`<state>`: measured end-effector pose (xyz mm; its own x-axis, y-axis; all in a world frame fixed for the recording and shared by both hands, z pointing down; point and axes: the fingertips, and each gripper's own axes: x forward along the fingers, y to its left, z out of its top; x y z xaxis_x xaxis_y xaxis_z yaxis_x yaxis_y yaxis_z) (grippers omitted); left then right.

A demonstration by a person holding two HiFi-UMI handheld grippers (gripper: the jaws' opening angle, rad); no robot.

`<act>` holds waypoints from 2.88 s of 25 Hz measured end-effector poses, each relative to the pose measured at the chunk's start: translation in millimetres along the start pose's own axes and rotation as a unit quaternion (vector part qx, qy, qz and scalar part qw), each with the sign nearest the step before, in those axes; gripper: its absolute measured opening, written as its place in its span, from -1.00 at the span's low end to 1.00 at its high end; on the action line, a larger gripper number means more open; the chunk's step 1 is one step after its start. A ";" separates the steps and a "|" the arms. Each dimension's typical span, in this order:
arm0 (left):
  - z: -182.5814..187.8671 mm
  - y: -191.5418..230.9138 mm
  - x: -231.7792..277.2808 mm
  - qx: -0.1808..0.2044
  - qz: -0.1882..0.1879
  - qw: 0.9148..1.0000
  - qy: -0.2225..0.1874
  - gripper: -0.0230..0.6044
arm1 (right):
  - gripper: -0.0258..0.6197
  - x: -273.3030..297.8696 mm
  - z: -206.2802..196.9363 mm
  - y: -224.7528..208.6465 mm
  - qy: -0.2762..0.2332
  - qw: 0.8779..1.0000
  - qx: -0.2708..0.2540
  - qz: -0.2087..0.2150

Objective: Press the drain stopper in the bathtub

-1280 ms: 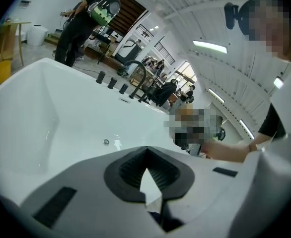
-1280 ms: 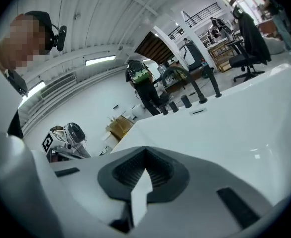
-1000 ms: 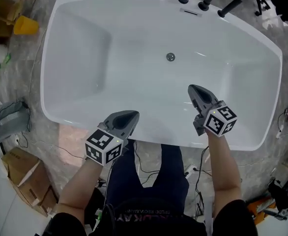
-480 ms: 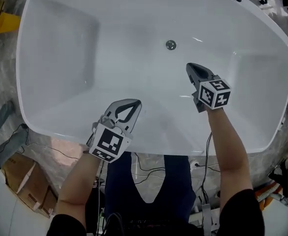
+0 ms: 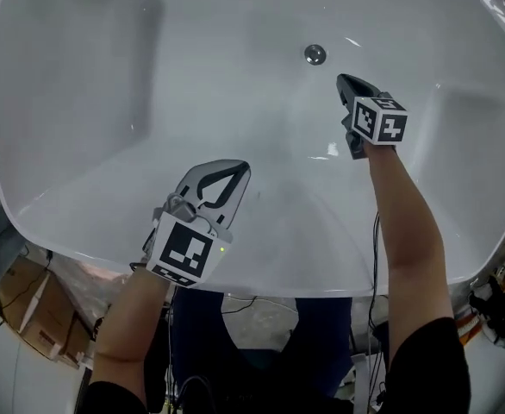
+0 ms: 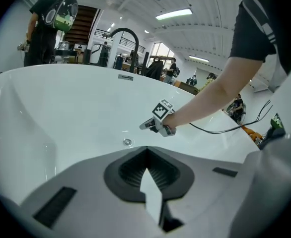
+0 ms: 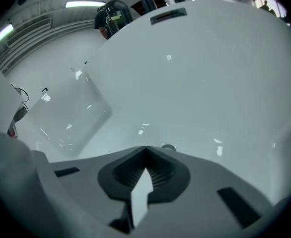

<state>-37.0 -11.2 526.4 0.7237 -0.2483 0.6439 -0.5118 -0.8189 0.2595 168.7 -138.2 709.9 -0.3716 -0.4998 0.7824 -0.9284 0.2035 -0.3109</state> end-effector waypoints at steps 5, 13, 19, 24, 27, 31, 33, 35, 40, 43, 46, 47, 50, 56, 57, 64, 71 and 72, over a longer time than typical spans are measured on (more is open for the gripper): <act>-12.8 7.7 8.0 -0.007 0.004 1.000 -0.003 -0.91 | -0.88 50.2 -21.9 -18.1 0.023 1.000 0.014 -0.006; -5.4 7.6 15.7 -0.005 -0.016 1.000 -0.010 -0.91 | -0.88 97.9 -39.4 -36.0 0.052 0.999 0.005 -0.017; -13.4 14.4 18.0 -0.045 -0.017 0.999 0.004 -0.91 | -0.88 131.7 -42.4 -59.7 0.060 0.997 0.012 -0.036; -15.7 18.7 19.9 -0.109 -0.012 0.994 -0.004 -0.91 | -0.88 155.4 -48.5 -64.9 0.068 0.997 0.005 -0.038; -19.0 18.6 21.1 -0.112 -0.012 0.994 0.003 -0.91 | -0.88 165.7 -49.2 -68.7 0.067 0.997 0.009 -0.038; -21.3 17.4 20.4 -0.096 -0.017 0.995 0.016 -0.91 | -0.88 174.6 -49.5 -76.0 0.074 0.996 0.011 -0.043; -21.9 17.9 20.3 -0.105 -0.015 0.994 0.015 -0.91 | -0.88 178.2 -52.6 -77.8 0.085 0.995 0.004 -0.045; -23.0 18.2 20.7 -0.112 -0.015 0.993 0.015 -0.91 | -0.88 181.1 -57.0 -79.7 0.099 0.994 -0.003 -0.047; -24.8 17.1 21.0 -0.113 -0.019 0.993 0.019 -0.91 | -0.88 181.6 -58.6 -80.9 0.107 0.993 0.004 -0.038; -24.8 17.5 20.7 -0.117 -0.019 0.993 0.018 -0.91 | -0.88 182.9 -57.6 -80.2 0.119 0.992 0.003 -0.039; -22.5 18.2 20.2 -0.131 -0.015 0.991 0.014 -0.91 | -0.88 184.3 -58.4 -80.4 0.133 0.989 -0.022 -0.053; -21.2 18.2 19.4 -0.131 -0.015 0.991 0.014 -0.91 | -0.88 184.5 -58.4 -80.4 0.137 0.988 -0.035 -0.062; -19.2 18.1 16.6 -0.106 -0.019 0.994 0.020 -0.91 | -0.88 184.8 -57.6 -81.3 0.137 0.987 -0.043 -0.069; -24.4 32.3 19.3 -0.131 0.022 0.991 0.002 -0.91 | -0.88 161.0 -47.8 -78.6 0.111 0.989 -0.025 -0.090; -26.7 34.6 19.8 -0.124 0.026 0.992 0.002 -0.91 | -0.88 149.5 -45.9 -76.3 0.102 0.990 -0.025 -0.090; -33.0 37.8 9.1 -0.135 0.045 0.990 0.010 -0.91 | -0.88 49.3 -13.8 -32.0 0.045 0.998 0.001 -0.033; 33.9 1.0 -22.2 -0.122 0.022 0.992 -0.026 -0.91 | -0.88 -89.1 45.1 12.0 -0.042 0.999 0.011 -0.024; 41.5 -6.2 -29.0 -0.117 0.019 0.993 -0.027 -0.91 | -0.88 -112.1 49.1 19.7 -0.053 0.998 0.016 -0.022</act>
<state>-35.6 -20.3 476.3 0.7217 -0.3096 0.6191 -0.6288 -0.6673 0.3992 191.9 -119.5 589.5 -0.3277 -0.5937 0.7349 -0.9427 0.1543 -0.2957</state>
